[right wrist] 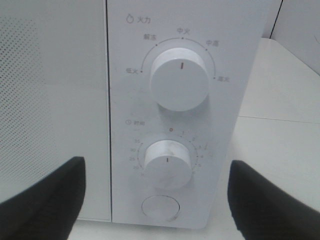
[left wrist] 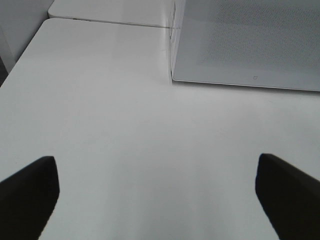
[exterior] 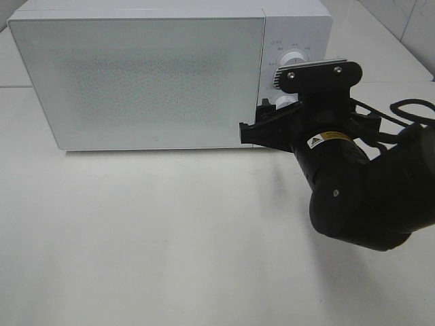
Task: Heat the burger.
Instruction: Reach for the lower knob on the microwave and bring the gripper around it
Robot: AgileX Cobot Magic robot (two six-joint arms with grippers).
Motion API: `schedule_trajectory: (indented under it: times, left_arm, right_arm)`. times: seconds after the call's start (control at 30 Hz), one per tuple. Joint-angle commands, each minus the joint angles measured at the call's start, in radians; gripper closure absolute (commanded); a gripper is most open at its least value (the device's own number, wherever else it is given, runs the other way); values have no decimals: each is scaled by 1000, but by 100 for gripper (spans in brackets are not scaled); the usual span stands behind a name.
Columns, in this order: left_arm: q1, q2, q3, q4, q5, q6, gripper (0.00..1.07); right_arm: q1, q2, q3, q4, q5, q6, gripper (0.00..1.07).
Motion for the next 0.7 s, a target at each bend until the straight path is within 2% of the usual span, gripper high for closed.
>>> schedule_trajectory:
  times: [0.03,0.3,0.7]
  left_arm:
    - [1,-19,3,0,0,-5,6]
    - [1,-19,3,0,0,-5,6]
    - [1,-19,3,0,0,-5,6]
  right_arm:
    - [-16,28,-28,-25,13,1,31]
    - [-88,102,-111,-99,58,50,31]
    - [-144,172,-186,-130,85,80,31]
